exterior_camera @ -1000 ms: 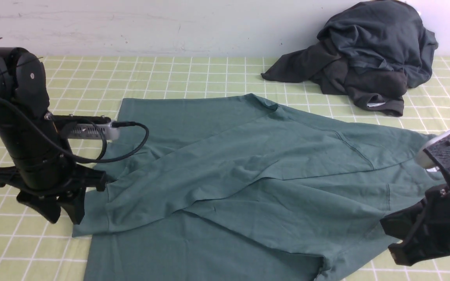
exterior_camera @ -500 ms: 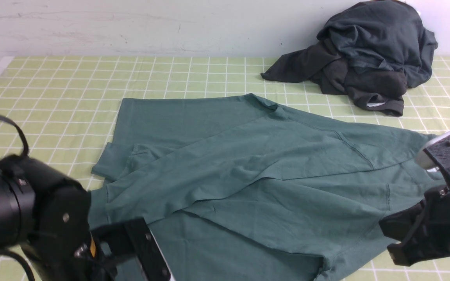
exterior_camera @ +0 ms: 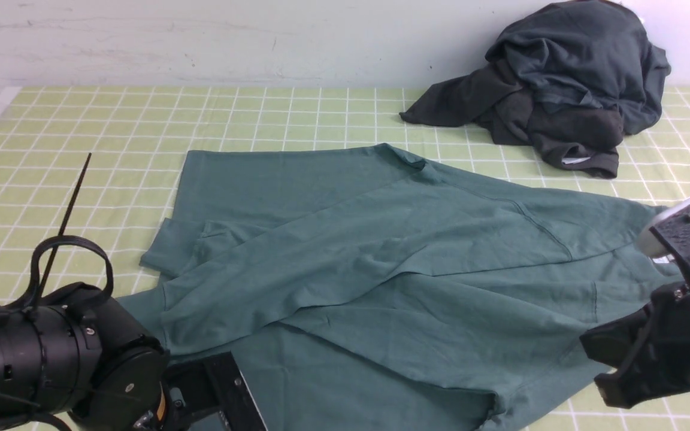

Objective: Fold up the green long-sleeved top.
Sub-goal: Use both arms simultaneously to clamp the lower edge of the clothing fabric

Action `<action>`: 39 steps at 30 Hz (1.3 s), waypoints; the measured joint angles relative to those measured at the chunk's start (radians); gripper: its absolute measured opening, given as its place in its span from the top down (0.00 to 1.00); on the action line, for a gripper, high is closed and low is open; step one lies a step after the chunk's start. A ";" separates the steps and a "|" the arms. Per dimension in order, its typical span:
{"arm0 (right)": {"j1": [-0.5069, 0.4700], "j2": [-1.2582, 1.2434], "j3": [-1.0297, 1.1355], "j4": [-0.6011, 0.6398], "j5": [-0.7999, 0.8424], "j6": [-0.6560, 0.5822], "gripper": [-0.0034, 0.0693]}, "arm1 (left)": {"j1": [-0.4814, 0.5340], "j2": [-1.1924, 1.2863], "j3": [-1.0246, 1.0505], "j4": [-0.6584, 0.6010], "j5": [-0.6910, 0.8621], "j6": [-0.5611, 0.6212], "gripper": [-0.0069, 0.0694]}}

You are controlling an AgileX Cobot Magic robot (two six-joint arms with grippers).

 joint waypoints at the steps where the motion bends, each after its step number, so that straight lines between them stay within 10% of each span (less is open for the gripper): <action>1: 0.000 0.000 0.000 0.004 0.001 0.000 0.96 | 0.000 -0.003 0.000 0.000 0.005 -0.006 0.90; 12: 0.000 -0.027 0.000 0.052 -0.055 -0.658 0.83 | 0.000 -0.142 -0.052 0.033 0.144 -0.136 0.91; 24: 0.000 0.423 -0.001 -0.637 -0.169 -0.644 0.55 | 0.000 -0.145 -0.051 -0.003 0.142 -0.139 0.91; 33: 0.000 0.524 -0.009 -0.793 -0.272 -0.547 0.77 | 0.000 -0.145 -0.051 -0.012 0.142 -0.139 0.91; 39: 0.000 0.473 -0.038 -0.718 -0.188 -0.265 0.95 | 0.000 -0.202 -0.066 -0.026 0.177 -0.187 0.91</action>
